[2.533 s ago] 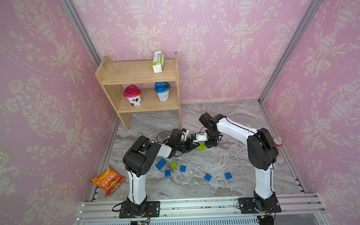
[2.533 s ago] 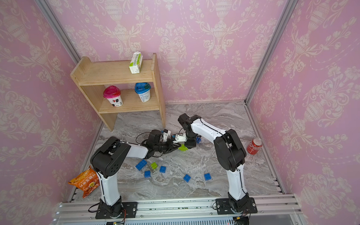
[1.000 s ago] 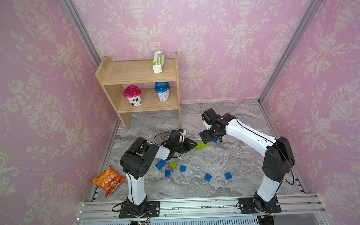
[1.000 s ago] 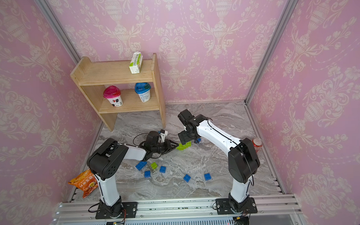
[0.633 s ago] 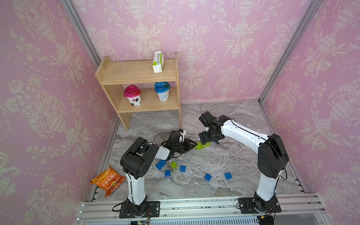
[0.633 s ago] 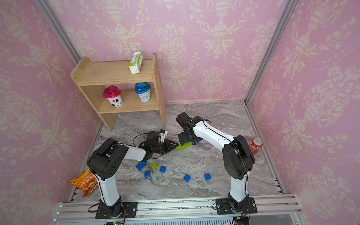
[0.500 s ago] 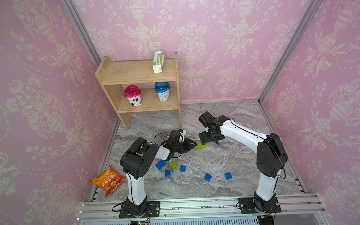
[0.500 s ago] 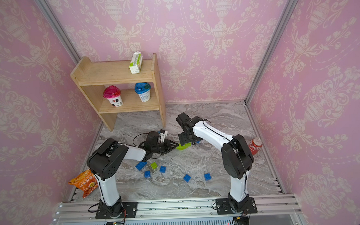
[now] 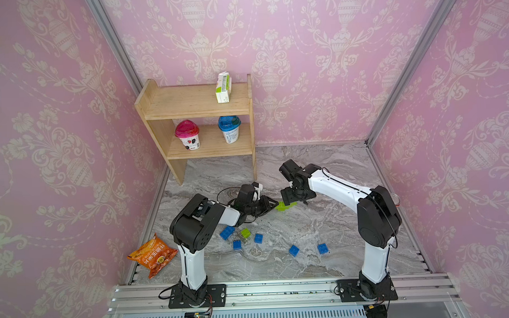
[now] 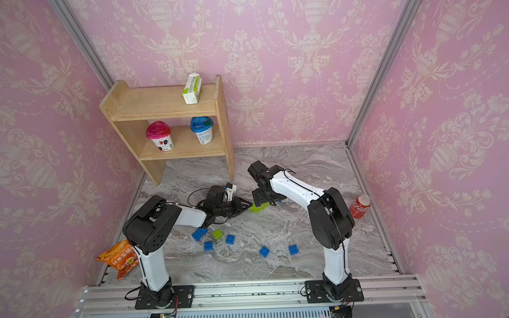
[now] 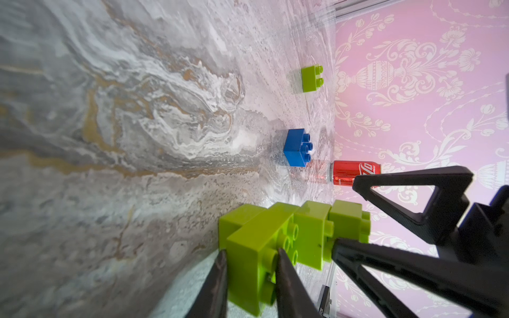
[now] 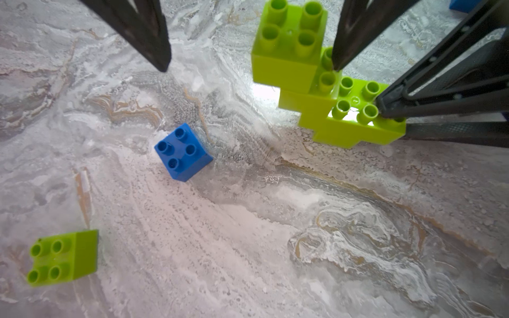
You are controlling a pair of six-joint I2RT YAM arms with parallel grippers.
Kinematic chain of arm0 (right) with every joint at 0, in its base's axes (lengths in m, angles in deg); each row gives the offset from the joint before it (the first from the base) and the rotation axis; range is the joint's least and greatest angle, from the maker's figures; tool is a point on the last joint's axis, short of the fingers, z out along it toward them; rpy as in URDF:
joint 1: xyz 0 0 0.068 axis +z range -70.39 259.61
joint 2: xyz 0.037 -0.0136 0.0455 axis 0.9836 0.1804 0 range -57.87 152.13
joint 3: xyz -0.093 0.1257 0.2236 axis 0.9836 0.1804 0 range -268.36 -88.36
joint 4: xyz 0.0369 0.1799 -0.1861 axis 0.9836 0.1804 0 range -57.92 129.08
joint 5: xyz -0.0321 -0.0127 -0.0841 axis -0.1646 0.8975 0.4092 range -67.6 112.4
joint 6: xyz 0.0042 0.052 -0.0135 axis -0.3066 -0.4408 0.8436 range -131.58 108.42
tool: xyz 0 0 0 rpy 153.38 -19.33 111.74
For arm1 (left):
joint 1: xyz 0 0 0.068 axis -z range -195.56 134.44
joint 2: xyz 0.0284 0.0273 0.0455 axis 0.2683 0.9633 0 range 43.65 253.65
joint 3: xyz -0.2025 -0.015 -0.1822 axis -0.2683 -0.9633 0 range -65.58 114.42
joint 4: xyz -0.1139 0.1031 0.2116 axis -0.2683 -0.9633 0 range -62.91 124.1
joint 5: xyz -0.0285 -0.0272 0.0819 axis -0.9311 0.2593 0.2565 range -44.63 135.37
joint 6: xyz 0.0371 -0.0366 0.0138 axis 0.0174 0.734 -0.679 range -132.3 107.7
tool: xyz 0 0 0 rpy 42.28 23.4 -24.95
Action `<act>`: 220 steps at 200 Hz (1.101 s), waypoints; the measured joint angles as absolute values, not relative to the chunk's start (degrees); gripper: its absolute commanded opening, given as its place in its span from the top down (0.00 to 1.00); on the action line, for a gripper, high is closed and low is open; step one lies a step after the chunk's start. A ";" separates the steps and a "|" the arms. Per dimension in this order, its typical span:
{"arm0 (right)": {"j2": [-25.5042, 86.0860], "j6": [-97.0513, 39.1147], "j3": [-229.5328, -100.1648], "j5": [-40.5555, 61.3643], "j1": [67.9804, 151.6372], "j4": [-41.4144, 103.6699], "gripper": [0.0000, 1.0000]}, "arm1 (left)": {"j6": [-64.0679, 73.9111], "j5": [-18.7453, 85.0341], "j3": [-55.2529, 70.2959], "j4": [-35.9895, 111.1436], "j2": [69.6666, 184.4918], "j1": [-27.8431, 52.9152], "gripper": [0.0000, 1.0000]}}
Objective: Assemble the letter v with lego
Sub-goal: Assemble the lego brick with the lego brick, then pick up the lego brick from the center of the board, then move the lego brick at the center of the board.
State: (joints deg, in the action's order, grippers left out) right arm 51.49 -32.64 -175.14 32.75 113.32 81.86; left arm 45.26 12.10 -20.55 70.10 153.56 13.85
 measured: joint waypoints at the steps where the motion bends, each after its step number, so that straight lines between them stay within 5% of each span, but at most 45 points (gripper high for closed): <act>1: 51.49 -32.64 -175.14 32.75 113.34 81.86 0.08 | 45.26 12.10 -20.55 70.10 153.56 13.85 0.84; 89: 46.48 -31.38 -175.18 32.05 110.63 81.86 0.07 | 45.24 12.23 -20.52 69.95 153.56 13.76 0.84; 118: 44.12 -26.44 -175.91 31.73 102.00 81.90 0.21 | 45.22 12.07 -20.28 68.88 153.30 13.39 0.85; 138: 48.45 -21.32 -179.36 30.30 96.05 82.27 0.34 | 45.17 11.99 -20.24 68.05 153.01 12.69 0.85; 220: 71.51 -8.97 -199.36 26.55 89.82 84.76 0.35 | 43.75 11.35 -20.24 64.22 151.42 11.05 0.85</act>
State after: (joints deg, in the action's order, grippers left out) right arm 71.51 -8.97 -199.36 26.55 89.82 84.76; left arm 43.75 11.35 -20.24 64.22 151.42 11.05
